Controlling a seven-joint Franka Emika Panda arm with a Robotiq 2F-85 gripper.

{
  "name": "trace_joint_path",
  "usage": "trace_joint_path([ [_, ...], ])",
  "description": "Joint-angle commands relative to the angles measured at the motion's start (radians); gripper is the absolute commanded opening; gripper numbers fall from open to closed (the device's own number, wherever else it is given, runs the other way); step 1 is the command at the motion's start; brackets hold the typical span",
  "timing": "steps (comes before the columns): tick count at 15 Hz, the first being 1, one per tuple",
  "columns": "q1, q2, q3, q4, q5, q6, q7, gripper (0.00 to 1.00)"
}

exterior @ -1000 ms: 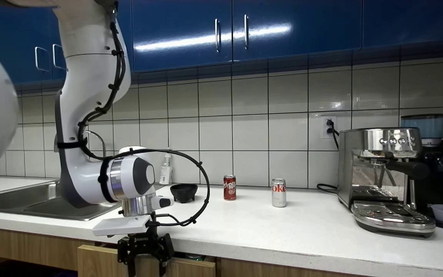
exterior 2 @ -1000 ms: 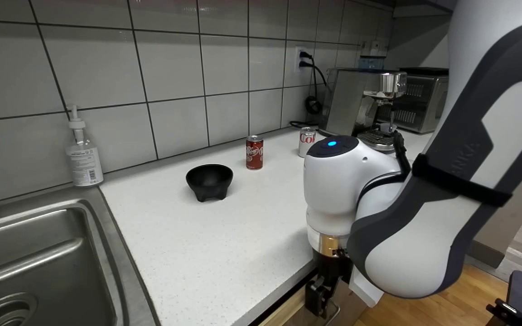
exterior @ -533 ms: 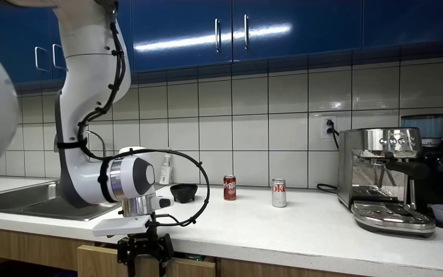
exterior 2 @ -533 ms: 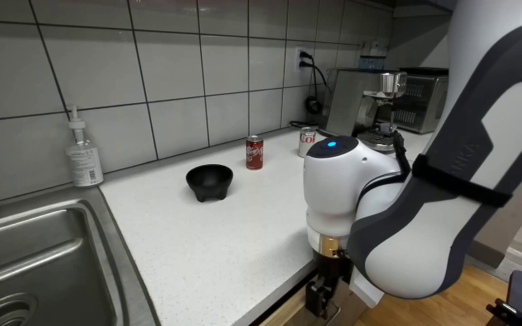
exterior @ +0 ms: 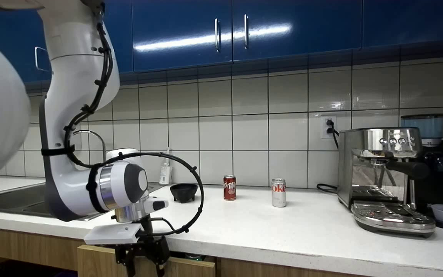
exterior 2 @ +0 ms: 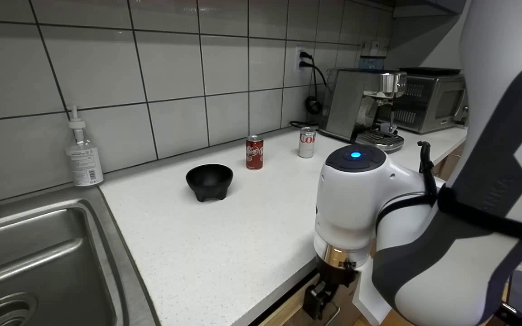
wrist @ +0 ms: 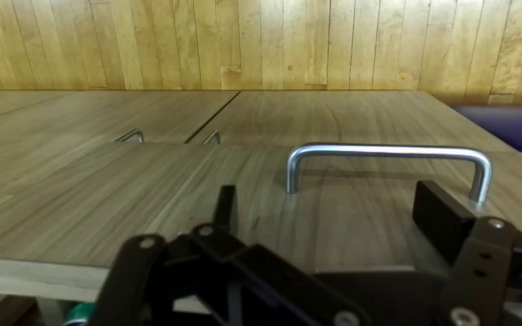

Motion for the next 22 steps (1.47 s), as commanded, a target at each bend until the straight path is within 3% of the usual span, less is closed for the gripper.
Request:
trace_joint_path([
  [1, 0.154, 0.029, -0.132, 0.022, 0.029, 0.104, 0.073, 1.0],
  [3, 0.203, 0.04, -0.164, 0.012, 0.067, 0.102, 0.054, 1.0],
  [6, 0.193, 0.03, -0.133, -0.023, 0.111, 0.047, 0.002, 1.0],
  [14, 0.195, 0.035, -0.132, -0.023, 0.124, 0.047, 0.0, 1.0],
  [19, 0.103, -0.092, -0.06, -0.034, 0.123, -0.057, -0.082, 1.0],
  [22, 0.09, -0.158, -0.065, -0.041, 0.085, -0.135, -0.075, 1.0],
])
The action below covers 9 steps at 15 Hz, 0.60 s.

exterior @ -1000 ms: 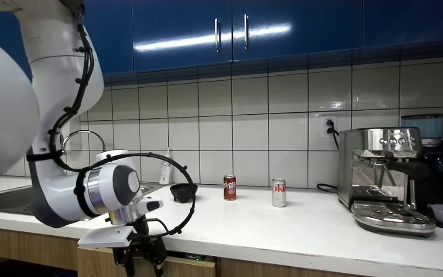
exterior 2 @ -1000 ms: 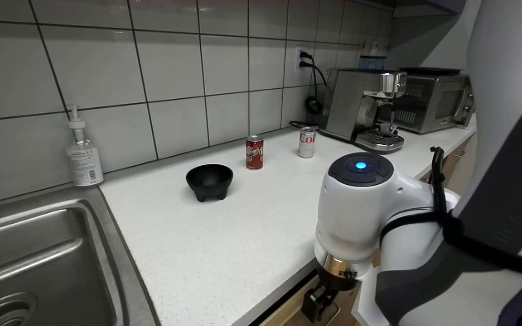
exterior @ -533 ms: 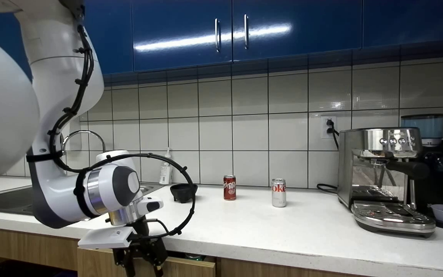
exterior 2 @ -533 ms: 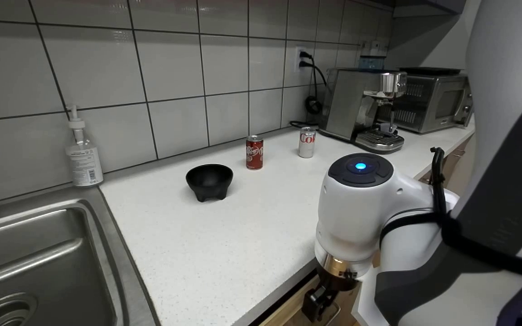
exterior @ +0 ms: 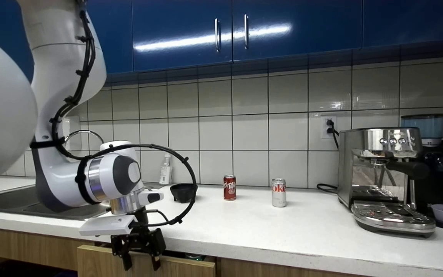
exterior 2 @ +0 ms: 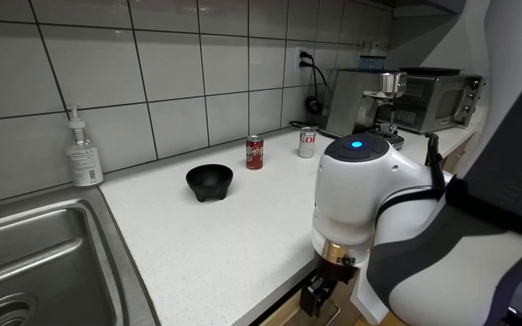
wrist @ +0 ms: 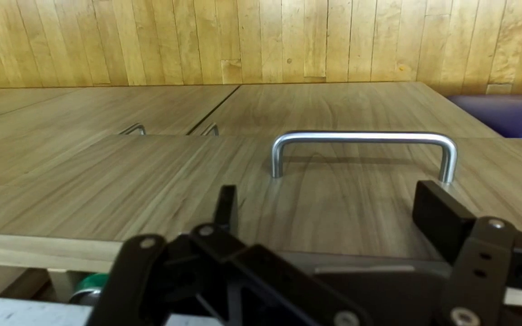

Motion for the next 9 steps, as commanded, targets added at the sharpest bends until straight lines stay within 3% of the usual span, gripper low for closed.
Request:
trace_joint_path([
  [1, -0.046, -0.124, 0.014, -0.018, -0.044, -0.124, -0.02, 1.0],
  [9, -0.228, -0.277, 0.185, -0.035, -0.138, -0.256, -0.013, 1.0],
])
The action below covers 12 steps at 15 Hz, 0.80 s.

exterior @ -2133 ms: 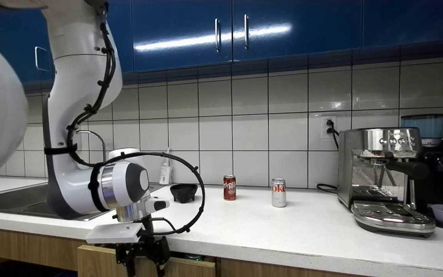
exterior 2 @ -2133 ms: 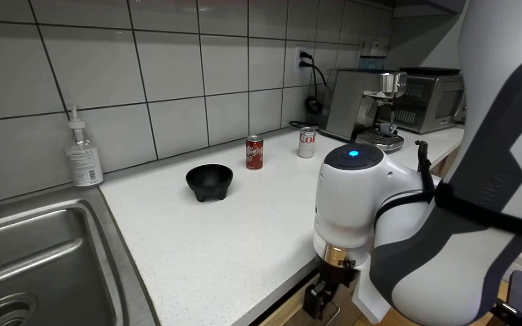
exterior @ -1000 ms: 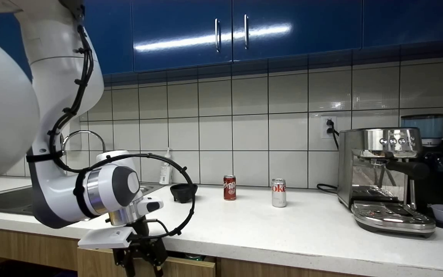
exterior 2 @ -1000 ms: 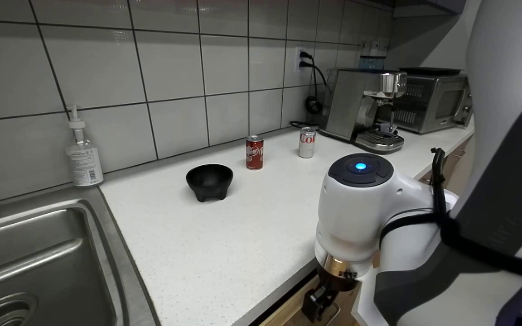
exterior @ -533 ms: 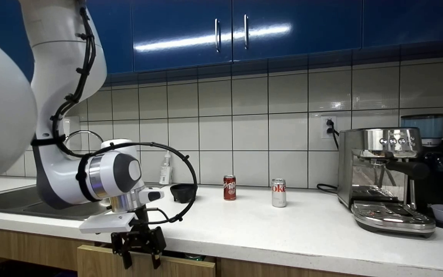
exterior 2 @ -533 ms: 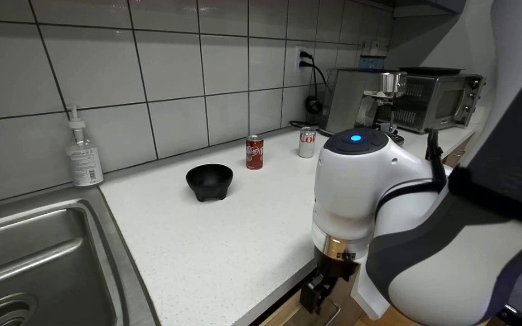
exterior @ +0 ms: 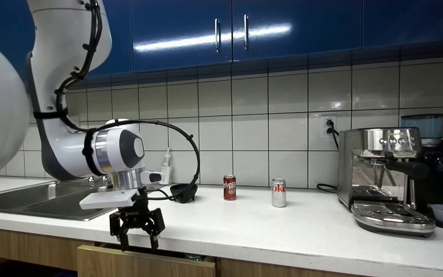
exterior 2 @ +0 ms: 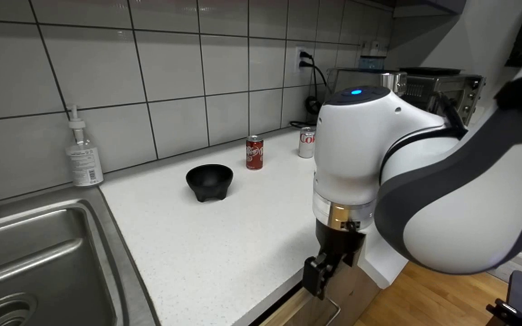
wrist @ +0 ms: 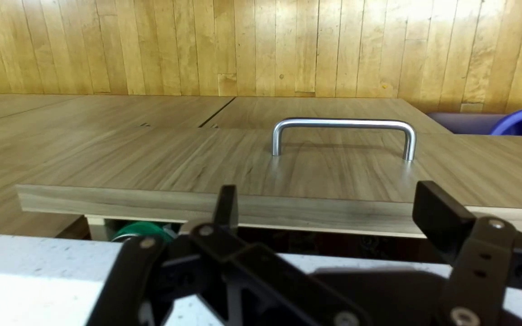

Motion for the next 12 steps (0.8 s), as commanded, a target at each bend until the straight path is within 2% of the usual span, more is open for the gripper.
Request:
trace_joint_path([
  [1, -0.104, -0.101, 0.093, -0.034, -0.042, -0.054, -0.008, 1.0],
  [5, -0.159, -0.15, 0.149, -0.044, -0.076, -0.061, 0.013, 1.0],
  [12, -0.226, -0.243, 0.204, -0.068, -0.165, -0.051, 0.06, 1.0],
])
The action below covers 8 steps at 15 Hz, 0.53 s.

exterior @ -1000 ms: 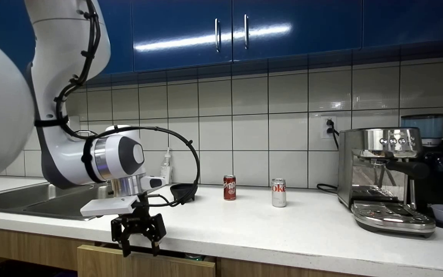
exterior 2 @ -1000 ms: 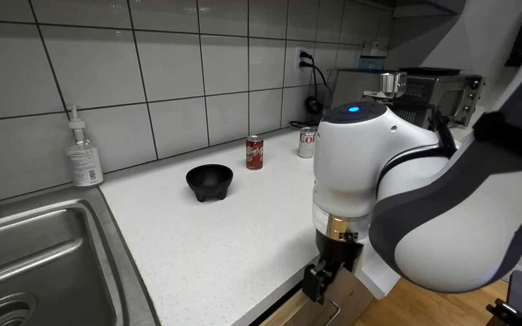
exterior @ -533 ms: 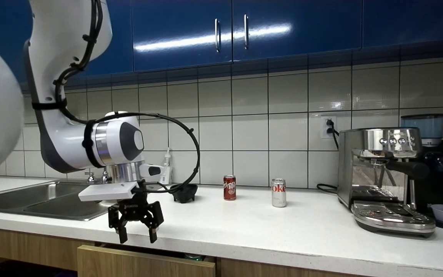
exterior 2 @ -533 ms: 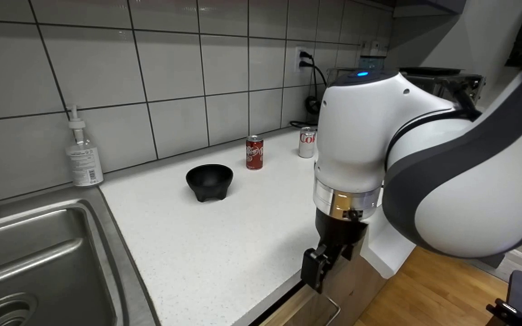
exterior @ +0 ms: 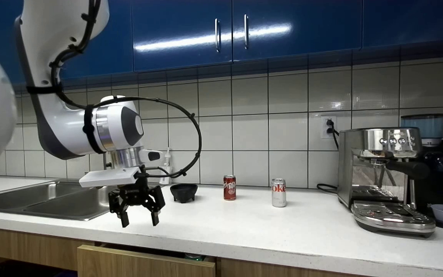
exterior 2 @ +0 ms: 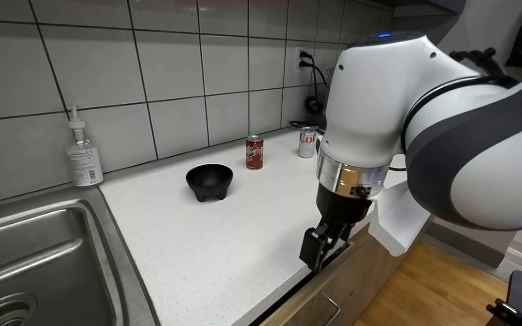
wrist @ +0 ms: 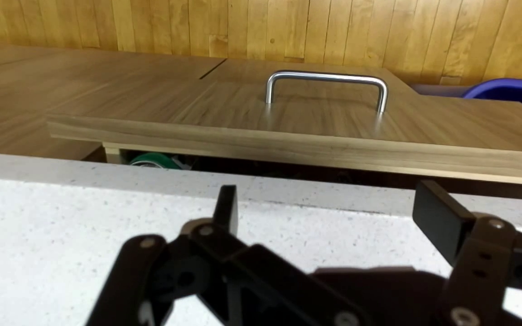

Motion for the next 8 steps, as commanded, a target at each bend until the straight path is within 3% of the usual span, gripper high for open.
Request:
trace_joint_path([
  [1, -0.063, -0.087, 0.054, -0.033, -0.075, -0.021, 0.063, 1.0],
  [3, -0.086, -0.04, 0.078, -0.006, -0.048, -0.003, 0.029, 1.0],
  [8, -0.102, -0.062, 0.089, -0.016, -0.062, -0.003, 0.041, 1.0],
])
